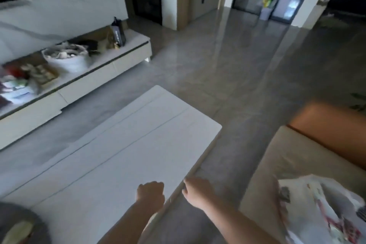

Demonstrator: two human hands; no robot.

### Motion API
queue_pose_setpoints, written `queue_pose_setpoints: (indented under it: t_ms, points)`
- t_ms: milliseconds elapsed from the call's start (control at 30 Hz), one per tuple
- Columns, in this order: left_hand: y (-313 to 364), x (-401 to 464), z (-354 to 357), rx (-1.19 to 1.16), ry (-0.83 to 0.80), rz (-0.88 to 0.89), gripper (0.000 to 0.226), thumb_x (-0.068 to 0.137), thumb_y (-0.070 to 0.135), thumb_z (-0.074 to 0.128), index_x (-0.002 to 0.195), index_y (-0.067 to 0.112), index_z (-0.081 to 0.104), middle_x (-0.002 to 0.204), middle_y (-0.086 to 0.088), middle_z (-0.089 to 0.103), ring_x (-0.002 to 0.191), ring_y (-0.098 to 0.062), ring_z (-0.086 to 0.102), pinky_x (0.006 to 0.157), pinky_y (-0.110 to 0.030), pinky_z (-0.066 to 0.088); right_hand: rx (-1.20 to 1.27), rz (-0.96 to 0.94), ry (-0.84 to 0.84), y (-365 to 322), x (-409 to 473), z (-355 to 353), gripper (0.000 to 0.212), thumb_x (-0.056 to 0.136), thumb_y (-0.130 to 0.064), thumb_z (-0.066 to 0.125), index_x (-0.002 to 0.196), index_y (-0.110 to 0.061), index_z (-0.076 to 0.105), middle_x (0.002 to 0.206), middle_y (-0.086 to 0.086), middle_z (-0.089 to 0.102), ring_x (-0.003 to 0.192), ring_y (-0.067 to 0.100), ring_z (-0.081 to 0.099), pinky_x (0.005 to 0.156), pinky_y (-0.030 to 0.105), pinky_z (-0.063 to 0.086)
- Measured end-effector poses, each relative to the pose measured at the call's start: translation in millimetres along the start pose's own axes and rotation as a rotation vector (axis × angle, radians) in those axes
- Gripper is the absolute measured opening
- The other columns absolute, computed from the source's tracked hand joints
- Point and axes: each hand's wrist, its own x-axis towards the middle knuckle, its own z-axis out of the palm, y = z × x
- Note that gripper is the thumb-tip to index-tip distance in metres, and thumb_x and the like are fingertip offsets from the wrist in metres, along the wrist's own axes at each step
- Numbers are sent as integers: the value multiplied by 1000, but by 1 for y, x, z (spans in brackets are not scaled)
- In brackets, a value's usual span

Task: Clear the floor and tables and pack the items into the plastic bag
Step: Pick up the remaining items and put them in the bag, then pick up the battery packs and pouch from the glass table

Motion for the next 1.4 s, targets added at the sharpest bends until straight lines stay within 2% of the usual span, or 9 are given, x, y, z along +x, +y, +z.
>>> queue_pose_setpoints:
  t_ms: [133, 433, 667, 867, 1000, 1167, 1400]
  points:
    - [-50, -23, 16, -119, 5, -102, 37, 99, 27, 37, 133, 22, 49, 139, 0, 53, 128, -20, 50, 108, -34, 35, -83, -158, -25, -62, 20, 4, 28, 96, -23, 39, 115, -6, 49, 117, 15, 57, 110, 32, 56, 92, 39, 43]
    - [-181, -105, 67, -272, 45, -242, 39, 94, 30, 40, 132, 29, 51, 135, 4, 56, 123, -22, 54, 102, -30, 41, -177, -297, -86, -207, 18, 28, 27, 94, -20, 40, 114, -5, 50, 116, 16, 57, 109, 33, 55, 91, 40, 40]
    - [-278, -182, 107, -340, 69, -402, 35, 95, 28, 41, 126, 25, 55, 131, 3, 59, 119, -22, 57, 97, -30, 44, -240, -452, -75, -337, -4, 60, 26, 94, -18, 38, 111, -4, 50, 116, 17, 57, 109, 34, 55, 91, 41, 40]
    - [-327, -248, 144, -463, 60, -599, 29, 93, 23, 44, 117, 20, 60, 124, 0, 63, 117, -22, 59, 94, -30, 46, -326, -612, -157, -431, -27, 93, 26, 93, -16, 40, 114, -6, 52, 119, 18, 57, 113, 34, 53, 92, 39, 40]
    - [-348, -273, 173, -540, 38, -723, 28, 91, 24, 43, 113, 21, 60, 121, 1, 64, 114, -22, 60, 90, -31, 44, -393, -712, -215, -468, -36, 109, 28, 95, -25, 42, 114, -6, 51, 121, 17, 57, 112, 36, 55, 92, 39, 42]
    - [-354, -293, 202, -646, 49, -909, 29, 90, 22, 42, 112, 19, 60, 118, -1, 64, 112, -26, 61, 89, -33, 44, -488, -822, -279, -494, -22, 129, 30, 95, -25, 41, 119, -8, 49, 125, 15, 55, 115, 34, 53, 93, 38, 43]
    - [-377, -287, 227, -685, 13, -1013, 29, 91, 17, 40, 114, 17, 58, 118, -4, 62, 114, -26, 57, 91, -35, 41, -542, -848, -322, -517, 21, 161, 31, 95, -26, 41, 122, -13, 47, 128, 9, 53, 119, 28, 52, 93, 33, 43]
